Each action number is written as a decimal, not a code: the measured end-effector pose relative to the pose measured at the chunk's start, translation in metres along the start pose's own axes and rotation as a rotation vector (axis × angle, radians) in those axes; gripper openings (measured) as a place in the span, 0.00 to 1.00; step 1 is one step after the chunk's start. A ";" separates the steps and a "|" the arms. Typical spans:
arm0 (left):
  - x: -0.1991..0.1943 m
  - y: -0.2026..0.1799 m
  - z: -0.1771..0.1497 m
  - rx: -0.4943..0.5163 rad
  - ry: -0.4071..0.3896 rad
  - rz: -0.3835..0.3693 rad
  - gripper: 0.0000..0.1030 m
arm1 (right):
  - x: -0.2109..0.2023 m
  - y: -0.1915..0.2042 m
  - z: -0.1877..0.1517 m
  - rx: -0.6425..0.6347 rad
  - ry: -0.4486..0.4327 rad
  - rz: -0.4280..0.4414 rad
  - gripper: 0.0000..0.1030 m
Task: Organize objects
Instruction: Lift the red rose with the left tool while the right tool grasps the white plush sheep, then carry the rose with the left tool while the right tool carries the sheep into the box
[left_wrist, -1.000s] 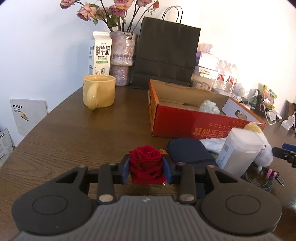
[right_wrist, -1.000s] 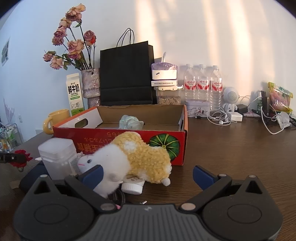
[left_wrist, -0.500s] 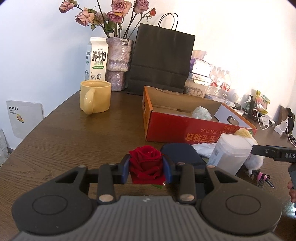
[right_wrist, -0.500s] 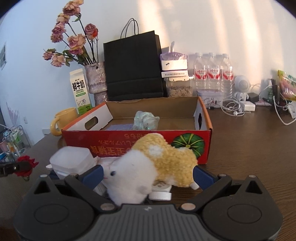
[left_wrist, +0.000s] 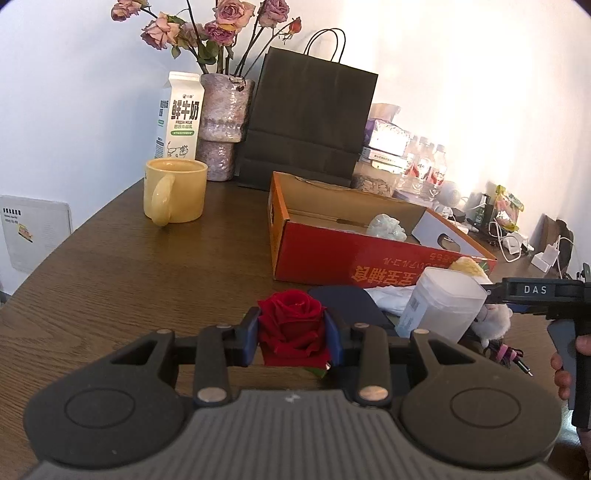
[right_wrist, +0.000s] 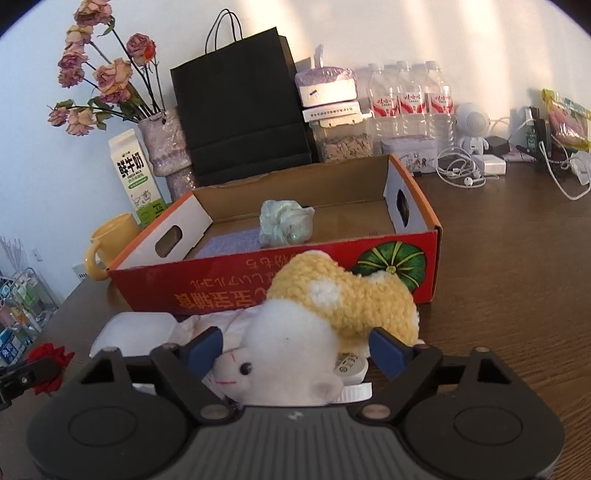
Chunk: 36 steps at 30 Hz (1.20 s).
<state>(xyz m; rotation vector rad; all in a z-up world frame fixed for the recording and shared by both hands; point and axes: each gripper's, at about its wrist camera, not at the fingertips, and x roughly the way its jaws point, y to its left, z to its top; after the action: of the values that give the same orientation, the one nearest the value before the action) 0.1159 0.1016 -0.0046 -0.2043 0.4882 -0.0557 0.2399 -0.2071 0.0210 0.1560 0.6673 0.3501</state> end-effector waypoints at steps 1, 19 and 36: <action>0.000 0.000 0.000 0.000 0.000 -0.003 0.36 | 0.001 -0.001 0.000 0.006 0.002 0.003 0.83; -0.010 -0.002 -0.003 0.000 -0.006 -0.016 0.36 | -0.002 -0.007 -0.008 0.040 0.004 0.100 0.56; -0.018 -0.024 0.013 0.043 -0.054 -0.036 0.36 | -0.038 -0.013 -0.009 -0.003 -0.120 0.104 0.55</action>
<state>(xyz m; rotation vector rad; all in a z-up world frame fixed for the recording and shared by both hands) 0.1057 0.0820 0.0204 -0.1720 0.4290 -0.0950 0.2100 -0.2329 0.0328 0.2083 0.5412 0.4383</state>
